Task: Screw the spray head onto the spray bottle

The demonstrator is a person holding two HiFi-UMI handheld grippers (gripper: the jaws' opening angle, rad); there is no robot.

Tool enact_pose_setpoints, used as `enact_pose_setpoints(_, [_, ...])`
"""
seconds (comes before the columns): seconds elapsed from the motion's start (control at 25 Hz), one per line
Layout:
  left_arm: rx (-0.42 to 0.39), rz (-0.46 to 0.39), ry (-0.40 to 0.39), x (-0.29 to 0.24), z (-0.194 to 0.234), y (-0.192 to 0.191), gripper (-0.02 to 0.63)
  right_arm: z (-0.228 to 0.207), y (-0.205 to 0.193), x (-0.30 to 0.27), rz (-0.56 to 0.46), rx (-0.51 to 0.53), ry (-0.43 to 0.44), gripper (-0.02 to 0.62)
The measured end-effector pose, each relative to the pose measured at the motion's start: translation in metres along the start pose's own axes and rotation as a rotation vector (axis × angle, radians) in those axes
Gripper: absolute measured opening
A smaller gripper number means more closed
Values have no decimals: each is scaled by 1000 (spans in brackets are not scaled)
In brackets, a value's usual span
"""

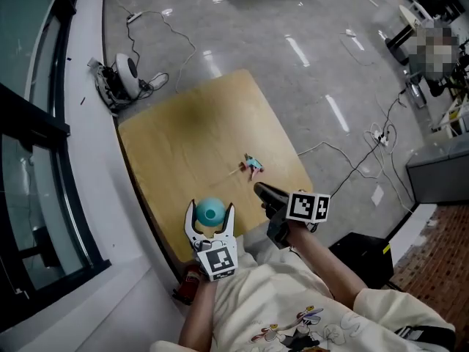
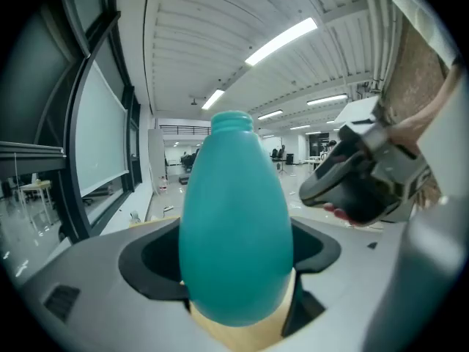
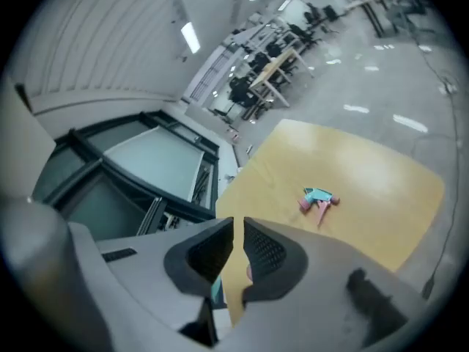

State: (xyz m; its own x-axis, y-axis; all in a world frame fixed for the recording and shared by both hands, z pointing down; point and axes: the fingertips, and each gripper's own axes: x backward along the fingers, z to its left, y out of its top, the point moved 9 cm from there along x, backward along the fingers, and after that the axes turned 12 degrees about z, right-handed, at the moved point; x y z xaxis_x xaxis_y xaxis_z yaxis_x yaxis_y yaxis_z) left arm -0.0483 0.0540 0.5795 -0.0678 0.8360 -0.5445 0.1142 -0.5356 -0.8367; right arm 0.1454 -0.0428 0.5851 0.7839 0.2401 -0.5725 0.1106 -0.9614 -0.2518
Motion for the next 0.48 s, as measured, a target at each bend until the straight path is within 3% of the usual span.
enact_pose_setpoints(0.28, [-67, 9, -31, -10, 12, 10, 416, -68, 29, -79, -48, -692, 34, 82])
enact_pose_setpoints(0.48, [-62, 23, -9, -25, 20, 17, 414, -102, 37, -108, -70, -975, -38, 110])
